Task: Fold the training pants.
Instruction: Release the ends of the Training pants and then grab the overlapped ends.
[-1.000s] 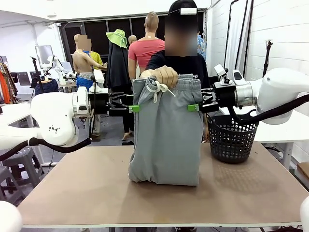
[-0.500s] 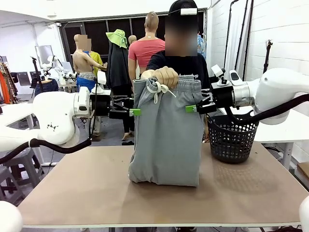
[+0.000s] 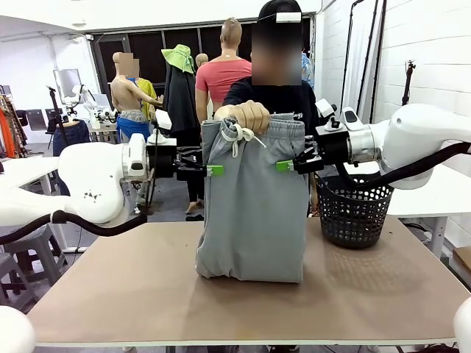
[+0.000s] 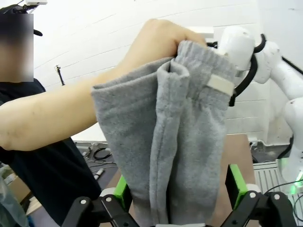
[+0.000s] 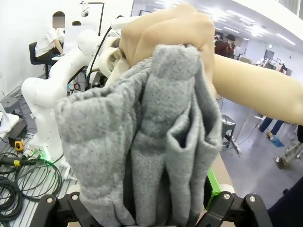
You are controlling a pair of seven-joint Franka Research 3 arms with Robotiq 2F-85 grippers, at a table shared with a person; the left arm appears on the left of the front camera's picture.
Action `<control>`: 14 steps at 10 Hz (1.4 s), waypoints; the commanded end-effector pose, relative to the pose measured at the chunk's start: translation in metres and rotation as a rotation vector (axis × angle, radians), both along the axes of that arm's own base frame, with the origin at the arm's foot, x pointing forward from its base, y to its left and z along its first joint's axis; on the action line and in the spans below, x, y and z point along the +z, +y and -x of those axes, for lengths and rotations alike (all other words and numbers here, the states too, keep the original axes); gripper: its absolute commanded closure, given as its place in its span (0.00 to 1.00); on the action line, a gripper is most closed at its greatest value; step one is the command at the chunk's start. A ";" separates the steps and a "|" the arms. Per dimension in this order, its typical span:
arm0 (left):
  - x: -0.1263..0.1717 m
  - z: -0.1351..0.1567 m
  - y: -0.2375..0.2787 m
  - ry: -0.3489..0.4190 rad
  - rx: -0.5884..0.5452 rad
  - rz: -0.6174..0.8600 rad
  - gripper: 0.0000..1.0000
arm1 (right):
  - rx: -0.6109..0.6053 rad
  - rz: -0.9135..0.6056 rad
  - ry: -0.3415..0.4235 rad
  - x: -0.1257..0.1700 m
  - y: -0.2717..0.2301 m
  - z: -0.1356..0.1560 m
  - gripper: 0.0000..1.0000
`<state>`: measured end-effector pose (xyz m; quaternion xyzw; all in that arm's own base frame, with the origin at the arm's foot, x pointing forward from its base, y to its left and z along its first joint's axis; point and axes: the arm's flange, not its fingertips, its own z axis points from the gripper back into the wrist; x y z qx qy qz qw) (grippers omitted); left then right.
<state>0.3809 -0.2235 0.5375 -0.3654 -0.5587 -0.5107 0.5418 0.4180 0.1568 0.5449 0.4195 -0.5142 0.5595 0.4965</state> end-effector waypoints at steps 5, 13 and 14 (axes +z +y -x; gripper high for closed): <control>0.003 -0.010 -0.040 0.052 -0.018 0.082 0.00 | -0.021 -0.020 0.016 -0.001 0.010 -0.009 0.00; 0.009 -0.016 -0.028 0.071 0.129 0.123 1.00 | -0.005 -0.091 0.098 0.000 0.010 -0.014 0.95; 0.008 -0.017 -0.027 0.075 0.131 0.118 1.00 | -0.005 -0.094 0.098 0.001 0.010 -0.016 1.00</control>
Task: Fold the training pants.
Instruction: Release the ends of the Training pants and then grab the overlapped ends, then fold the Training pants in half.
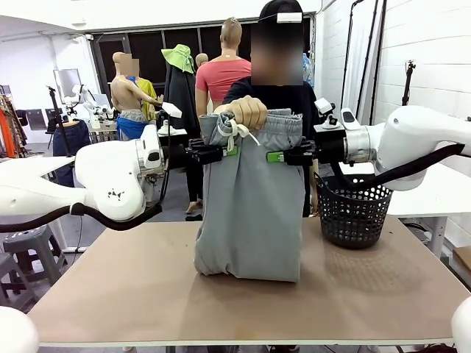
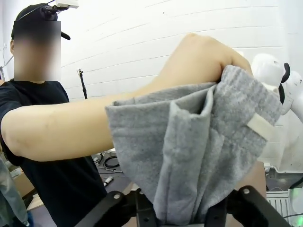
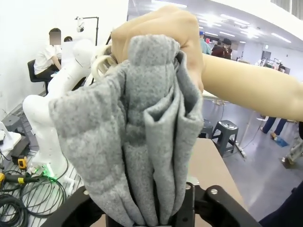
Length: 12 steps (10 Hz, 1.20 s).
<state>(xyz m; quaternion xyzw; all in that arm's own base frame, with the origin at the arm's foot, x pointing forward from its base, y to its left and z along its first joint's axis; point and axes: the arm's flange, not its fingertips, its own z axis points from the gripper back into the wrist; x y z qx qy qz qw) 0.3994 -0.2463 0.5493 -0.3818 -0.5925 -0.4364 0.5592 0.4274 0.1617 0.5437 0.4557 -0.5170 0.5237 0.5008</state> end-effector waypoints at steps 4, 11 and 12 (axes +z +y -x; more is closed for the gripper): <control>-0.012 0.000 -0.003 0.068 0.004 -0.075 1.00 | -0.007 -0.031 -0.002 0.005 0.006 -0.004 1.00; -0.012 0.000 -0.003 0.033 -0.003 -0.064 1.00 | -0.006 0.023 -0.025 -0.003 0.003 -0.002 1.00; -0.012 0.000 -0.003 0.033 -0.003 -0.064 1.00 | -0.006 0.023 -0.025 -0.003 0.003 -0.002 1.00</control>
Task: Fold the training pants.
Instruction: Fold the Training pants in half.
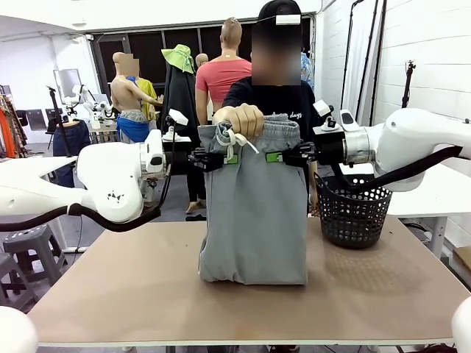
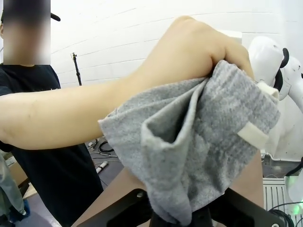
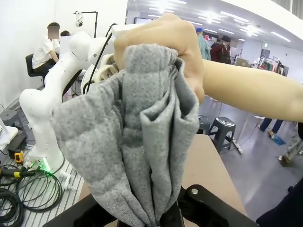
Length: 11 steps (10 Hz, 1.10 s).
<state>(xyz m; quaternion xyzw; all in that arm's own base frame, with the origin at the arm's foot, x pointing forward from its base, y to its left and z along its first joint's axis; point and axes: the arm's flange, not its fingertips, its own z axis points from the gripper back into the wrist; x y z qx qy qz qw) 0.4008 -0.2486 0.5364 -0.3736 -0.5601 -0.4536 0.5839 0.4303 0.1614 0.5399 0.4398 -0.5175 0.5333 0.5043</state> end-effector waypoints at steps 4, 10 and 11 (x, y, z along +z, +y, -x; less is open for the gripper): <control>0.001 0.002 0.000 -0.013 0.010 0.013 1.00 | 0.006 -0.005 -0.003 0.001 0.003 0.001 1.00; 0.001 0.002 0.000 -0.013 0.010 0.013 1.00 | 0.006 -0.005 -0.003 0.001 0.003 0.001 1.00; 0.001 0.002 0.000 -0.013 0.010 0.013 1.00 | 0.006 -0.005 -0.003 0.001 0.003 0.001 1.00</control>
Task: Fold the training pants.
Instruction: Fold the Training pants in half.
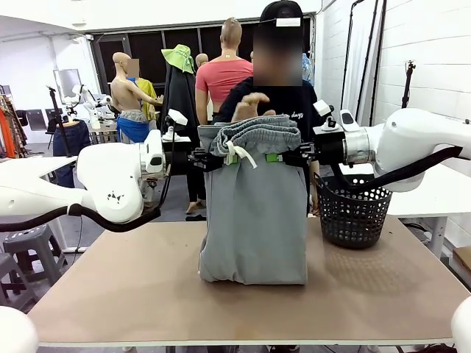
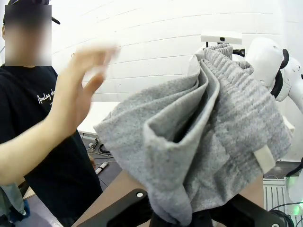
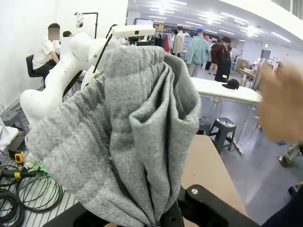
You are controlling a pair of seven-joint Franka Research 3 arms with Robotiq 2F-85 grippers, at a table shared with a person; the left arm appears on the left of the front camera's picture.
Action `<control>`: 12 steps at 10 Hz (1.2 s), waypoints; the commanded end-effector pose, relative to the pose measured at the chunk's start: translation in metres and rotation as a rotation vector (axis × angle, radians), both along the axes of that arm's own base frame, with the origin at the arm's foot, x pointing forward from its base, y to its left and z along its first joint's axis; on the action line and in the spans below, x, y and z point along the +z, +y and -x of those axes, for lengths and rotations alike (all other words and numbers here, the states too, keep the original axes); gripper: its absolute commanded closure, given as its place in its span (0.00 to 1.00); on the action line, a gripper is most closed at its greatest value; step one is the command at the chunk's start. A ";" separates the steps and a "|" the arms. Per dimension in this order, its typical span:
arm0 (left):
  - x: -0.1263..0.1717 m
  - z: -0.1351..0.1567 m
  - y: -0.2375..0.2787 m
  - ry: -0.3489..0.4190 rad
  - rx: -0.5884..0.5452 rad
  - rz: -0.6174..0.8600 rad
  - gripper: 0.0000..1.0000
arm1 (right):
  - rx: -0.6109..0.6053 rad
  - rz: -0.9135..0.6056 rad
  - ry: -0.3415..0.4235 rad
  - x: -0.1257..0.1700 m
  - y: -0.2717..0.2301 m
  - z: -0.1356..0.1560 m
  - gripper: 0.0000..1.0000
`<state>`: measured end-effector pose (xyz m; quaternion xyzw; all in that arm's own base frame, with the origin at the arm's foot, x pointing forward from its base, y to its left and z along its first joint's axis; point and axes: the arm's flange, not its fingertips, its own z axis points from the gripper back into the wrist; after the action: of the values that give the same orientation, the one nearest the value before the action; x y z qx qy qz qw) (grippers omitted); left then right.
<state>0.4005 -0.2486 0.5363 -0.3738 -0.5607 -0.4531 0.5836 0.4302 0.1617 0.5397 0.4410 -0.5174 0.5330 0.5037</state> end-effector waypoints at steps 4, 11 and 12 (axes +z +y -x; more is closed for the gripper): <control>0.001 0.001 0.000 -0.012 0.009 0.011 1.00 | 0.004 -0.003 -0.004 0.001 0.003 0.001 1.00; 0.001 0.001 0.000 -0.012 0.009 0.011 1.00 | 0.004 -0.003 -0.004 0.001 0.003 0.001 1.00; 0.001 0.001 0.000 -0.012 0.009 0.011 1.00 | 0.004 -0.003 -0.004 0.001 0.003 0.001 1.00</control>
<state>0.4005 -0.2486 0.5363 -0.3738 -0.5607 -0.4531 0.5836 0.4302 0.1617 0.5397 0.4410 -0.5173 0.5330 0.5038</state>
